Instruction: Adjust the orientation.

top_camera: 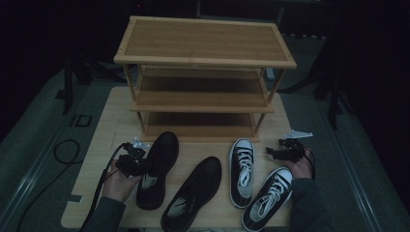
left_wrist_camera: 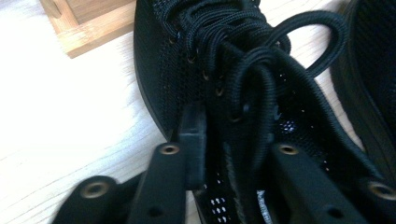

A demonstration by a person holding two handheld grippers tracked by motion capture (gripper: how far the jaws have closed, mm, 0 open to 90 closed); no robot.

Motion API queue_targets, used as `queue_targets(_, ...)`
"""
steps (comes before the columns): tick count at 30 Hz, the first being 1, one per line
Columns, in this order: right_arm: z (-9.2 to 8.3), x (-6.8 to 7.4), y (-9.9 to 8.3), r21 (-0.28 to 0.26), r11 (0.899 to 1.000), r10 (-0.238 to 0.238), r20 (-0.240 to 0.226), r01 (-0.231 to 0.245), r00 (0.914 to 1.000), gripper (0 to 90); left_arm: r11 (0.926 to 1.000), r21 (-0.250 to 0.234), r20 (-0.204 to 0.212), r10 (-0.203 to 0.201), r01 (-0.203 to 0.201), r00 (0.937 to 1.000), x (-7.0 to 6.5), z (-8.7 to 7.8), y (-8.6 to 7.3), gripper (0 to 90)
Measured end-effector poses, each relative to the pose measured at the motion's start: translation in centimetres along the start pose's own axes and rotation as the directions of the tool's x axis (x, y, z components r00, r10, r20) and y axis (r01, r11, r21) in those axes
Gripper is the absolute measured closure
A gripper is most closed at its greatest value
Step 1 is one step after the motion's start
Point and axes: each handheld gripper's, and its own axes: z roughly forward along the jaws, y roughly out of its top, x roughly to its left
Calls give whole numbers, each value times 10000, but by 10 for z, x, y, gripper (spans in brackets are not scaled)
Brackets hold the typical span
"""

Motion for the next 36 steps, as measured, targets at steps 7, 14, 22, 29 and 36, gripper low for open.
queue_targets(7,0,0,0,-8,10000,17,-1,-17,10000,223,9990,-190,61,-404,405,9992,5,-1,-1,856)
queue_targets(14,0,0,0,-13,10000,16,-3,-16,10000,223,9977,-355,-5,-570,569,9984,7,-2,-2,875)
queue_targets(22,0,0,0,-12,10000,21,-5,-21,10000,223,9960,-525,-47,-729,726,9973,8,-2,-2,879)
queue_targets(29,0,0,0,-11,10000,21,-3,-21,10000,223,9922,-793,149,-954,963,9953,10,-4,1,879)
queue_targets(36,0,0,0,-12,10000,21,-6,-21,10000,223,9898,-958,243,-1034,1052,9943,10,-3,6,879)
